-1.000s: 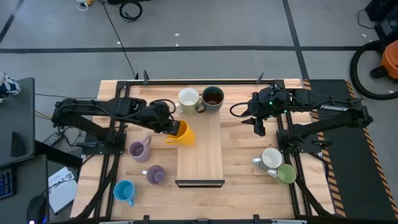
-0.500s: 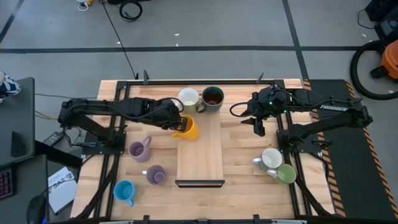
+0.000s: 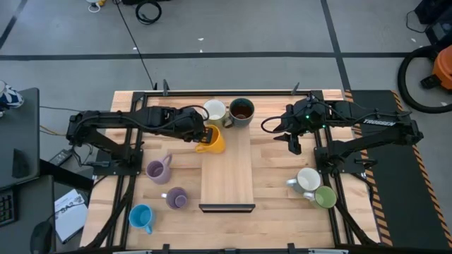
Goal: Place coffee mugs
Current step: Put the yellow mug on the shelf, then put the light blue mug on the shelf
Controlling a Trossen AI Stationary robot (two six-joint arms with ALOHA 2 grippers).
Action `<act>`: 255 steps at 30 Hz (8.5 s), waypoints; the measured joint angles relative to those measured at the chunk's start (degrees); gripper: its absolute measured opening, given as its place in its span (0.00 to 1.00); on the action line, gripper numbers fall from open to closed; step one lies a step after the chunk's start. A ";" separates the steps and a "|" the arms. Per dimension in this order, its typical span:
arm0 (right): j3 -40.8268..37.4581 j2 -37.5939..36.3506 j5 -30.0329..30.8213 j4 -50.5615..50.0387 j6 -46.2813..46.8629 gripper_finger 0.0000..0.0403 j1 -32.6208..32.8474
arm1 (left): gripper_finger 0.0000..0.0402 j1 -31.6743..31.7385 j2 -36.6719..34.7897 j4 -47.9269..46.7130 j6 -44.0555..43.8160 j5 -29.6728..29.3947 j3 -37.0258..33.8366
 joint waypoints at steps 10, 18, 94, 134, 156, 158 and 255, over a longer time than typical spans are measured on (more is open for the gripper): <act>0.00 0.00 0.00 0.00 0.00 0.39 0.00 | 0.12 0.02 -0.02 0.02 -0.04 -0.04 0.00; 0.00 0.00 0.00 0.00 0.00 0.39 0.00 | 0.12 0.02 -0.02 0.04 -0.17 -0.04 0.00; 0.04 -0.01 -0.11 0.08 0.02 0.39 0.02 | 0.26 -19.98 2.88 20.94 12.11 0.64 0.02; 0.04 0.91 -5.73 2.97 0.58 0.39 0.26 | 0.26 -16.24 6.56 23.01 12.96 1.14 0.02; 0.04 18.59 -9.29 30.13 0.63 0.39 7.69 | 0.26 -16.32 -6.43 -8.16 14.78 -16.64 0.04; 0.04 20.15 -9.22 32.41 0.63 0.39 7.67 | 0.26 -15.80 -6.43 -8.95 14.76 -18.25 -0.10; 0.02 -9.23 -11.71 -9.32 35.68 0.39 18.44 | 0.26 -11.28 -6.29 -5.51 14.95 -19.49 -3.17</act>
